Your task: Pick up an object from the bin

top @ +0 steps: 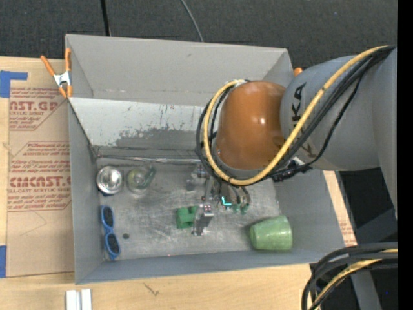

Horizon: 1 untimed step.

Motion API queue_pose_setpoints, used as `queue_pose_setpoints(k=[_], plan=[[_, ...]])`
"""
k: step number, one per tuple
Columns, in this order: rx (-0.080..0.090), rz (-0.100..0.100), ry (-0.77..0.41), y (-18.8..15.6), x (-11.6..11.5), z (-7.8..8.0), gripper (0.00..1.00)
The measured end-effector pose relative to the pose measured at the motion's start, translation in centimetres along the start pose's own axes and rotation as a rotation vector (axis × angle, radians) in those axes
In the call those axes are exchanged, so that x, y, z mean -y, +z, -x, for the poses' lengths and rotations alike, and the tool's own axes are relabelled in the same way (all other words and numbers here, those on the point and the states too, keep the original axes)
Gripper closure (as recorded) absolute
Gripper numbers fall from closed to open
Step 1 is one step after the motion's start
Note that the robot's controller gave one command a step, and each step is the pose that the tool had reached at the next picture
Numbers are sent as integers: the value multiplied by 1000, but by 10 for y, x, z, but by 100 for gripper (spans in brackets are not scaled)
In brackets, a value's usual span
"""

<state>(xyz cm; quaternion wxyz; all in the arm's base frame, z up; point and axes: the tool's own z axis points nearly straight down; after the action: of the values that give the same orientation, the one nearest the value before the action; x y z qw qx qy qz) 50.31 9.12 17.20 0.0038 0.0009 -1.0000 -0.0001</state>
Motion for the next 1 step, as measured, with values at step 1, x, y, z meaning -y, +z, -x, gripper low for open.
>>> queue_pose_setpoints(k=[1], plan=[[14,2,19,97,17,28,0]])
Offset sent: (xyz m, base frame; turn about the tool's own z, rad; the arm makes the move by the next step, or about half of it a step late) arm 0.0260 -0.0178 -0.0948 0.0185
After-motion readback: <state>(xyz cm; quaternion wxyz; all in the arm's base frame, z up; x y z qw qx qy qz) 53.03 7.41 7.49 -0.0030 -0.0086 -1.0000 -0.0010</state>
